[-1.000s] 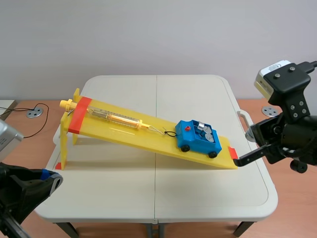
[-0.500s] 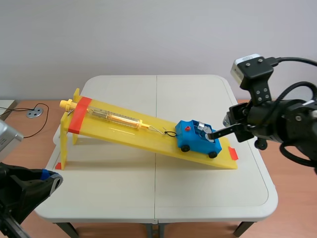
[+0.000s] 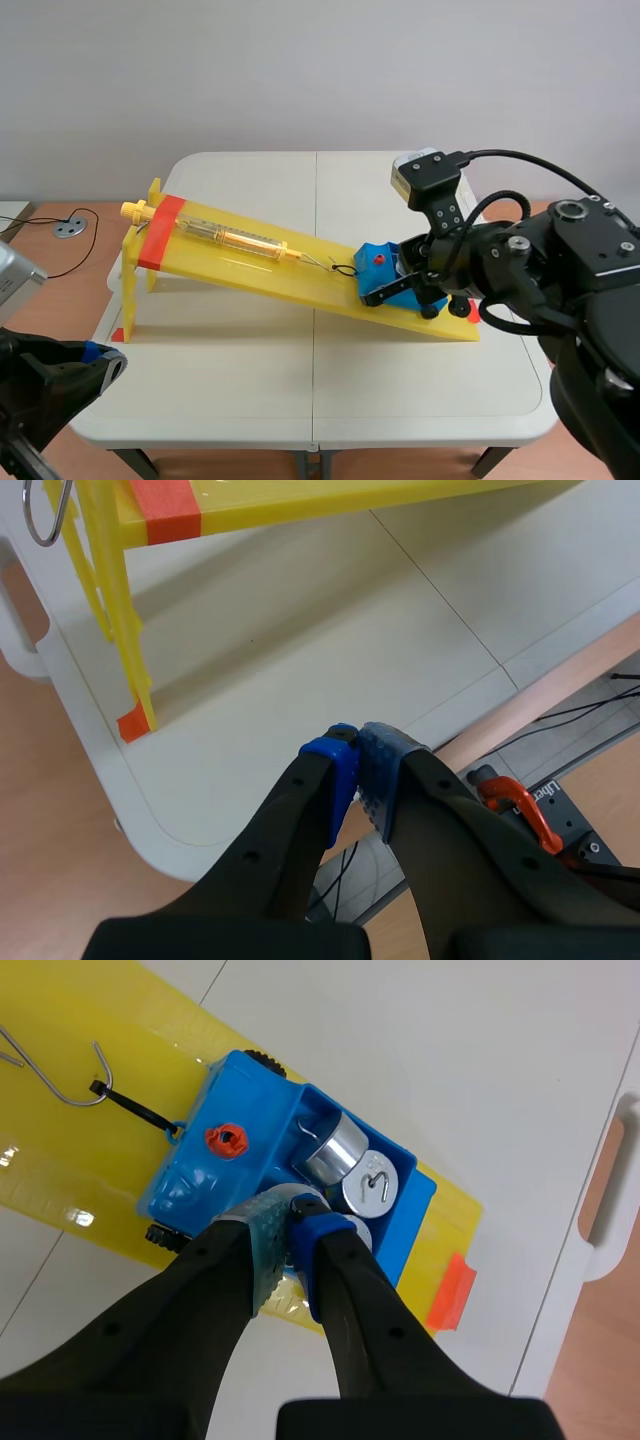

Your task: Place the four metal weights on the blue cart on the ramp.

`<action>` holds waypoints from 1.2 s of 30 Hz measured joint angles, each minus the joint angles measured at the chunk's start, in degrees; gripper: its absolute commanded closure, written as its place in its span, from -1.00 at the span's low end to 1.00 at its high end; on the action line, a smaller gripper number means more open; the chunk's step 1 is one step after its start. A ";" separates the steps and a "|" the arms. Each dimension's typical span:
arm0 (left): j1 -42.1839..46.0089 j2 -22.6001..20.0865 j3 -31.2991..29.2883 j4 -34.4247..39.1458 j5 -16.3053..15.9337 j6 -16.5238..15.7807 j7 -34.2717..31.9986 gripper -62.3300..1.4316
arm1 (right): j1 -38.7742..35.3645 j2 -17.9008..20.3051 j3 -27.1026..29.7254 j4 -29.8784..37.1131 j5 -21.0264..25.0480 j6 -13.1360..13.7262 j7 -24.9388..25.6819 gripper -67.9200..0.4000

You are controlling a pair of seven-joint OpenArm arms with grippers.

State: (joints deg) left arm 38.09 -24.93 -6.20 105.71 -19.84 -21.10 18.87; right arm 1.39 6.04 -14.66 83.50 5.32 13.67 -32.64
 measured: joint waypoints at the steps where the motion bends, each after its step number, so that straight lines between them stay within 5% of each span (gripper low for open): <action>1: 0.00 0.00 0.00 0.00 0.00 0.00 0.00 0.83 | 0.00 0.00 0.00 0.00 -0.02 0.00 0.02 0.96; 5: 0.00 0.00 0.00 0.00 0.00 0.00 0.00 0.83 | 0.00 0.00 0.00 0.00 -0.02 0.02 0.20 0.90; 10: 0.00 0.00 0.00 0.00 0.00 0.00 0.00 0.83 | 0.00 0.00 0.00 0.00 0.02 0.02 0.61 0.44; 18: 0.00 0.00 0.00 0.00 0.00 0.00 0.00 0.83 | -0.31 0.20 0.15 1.20 2.71 0.04 -0.04 0.47; 22: 0.00 0.00 0.00 0.00 0.00 -0.02 0.57 0.83 | -2.29 1.31 2.14 7.19 6.40 0.07 -2.27 0.84; 24: 0.00 0.02 0.00 0.02 0.00 -0.24 0.98 0.83 | -3.96 2.64 3.87 11.30 7.96 0.07 -3.41 0.97; 31: -0.28 3.96 0.00 3.98 1.81 -0.85 2.01 0.83 | -12.37 9.49 12.22 21.81 12.74 0.35 -3.69 0.97; 36: -3.93 9.20 0.28 6.05 3.63 -1.31 2.12 0.83 | -21.46 13.81 18.53 25.90 16.22 3.85 -3.69 0.97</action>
State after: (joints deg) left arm 34.15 -15.73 -5.91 111.77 -16.21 -22.41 20.99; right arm -20.08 19.86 3.88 109.40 21.54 17.52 -36.34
